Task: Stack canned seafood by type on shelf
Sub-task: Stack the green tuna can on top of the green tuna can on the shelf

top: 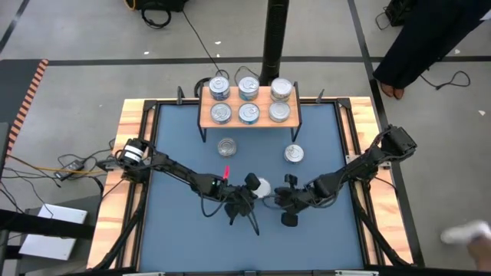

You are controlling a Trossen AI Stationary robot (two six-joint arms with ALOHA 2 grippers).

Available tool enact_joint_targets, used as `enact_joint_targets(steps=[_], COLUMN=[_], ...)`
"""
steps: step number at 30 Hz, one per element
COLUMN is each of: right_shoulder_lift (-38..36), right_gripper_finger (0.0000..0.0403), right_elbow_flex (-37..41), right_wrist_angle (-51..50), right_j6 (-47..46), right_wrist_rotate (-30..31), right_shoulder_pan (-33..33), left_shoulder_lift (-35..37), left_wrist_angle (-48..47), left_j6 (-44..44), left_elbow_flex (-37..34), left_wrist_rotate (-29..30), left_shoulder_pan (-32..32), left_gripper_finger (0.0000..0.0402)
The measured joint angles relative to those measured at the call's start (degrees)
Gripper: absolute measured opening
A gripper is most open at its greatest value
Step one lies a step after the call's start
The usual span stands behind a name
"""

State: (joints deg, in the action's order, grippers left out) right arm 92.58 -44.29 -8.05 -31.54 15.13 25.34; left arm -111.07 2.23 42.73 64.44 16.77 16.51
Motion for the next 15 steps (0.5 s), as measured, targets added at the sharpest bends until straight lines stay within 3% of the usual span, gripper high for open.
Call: enact_joint_targets(steps=[9, 15], right_shoulder_lift=[0.1, 4.8], right_gripper_finger=[0.017, 0.0241], right_elbow_flex=[-1.5, -1.6], right_wrist_angle=[-1.0, -0.1], right_j6=[10.6, 13.8], right_wrist_rotate=[19.3, 25.7], right_shoulder_pan=[7.6, 9.1], left_shoulder_lift=[0.0, 0.0], left_wrist_angle=[-3.0, -4.1], left_j6=[-7.7, -11.7], left_elbow_flex=[4.3, 5.6], left_wrist_rotate=[-3.0, -4.3], left_shoulder_pan=[-1.4, -2.5], left_gripper_finger=[0.0001, 0.0001])
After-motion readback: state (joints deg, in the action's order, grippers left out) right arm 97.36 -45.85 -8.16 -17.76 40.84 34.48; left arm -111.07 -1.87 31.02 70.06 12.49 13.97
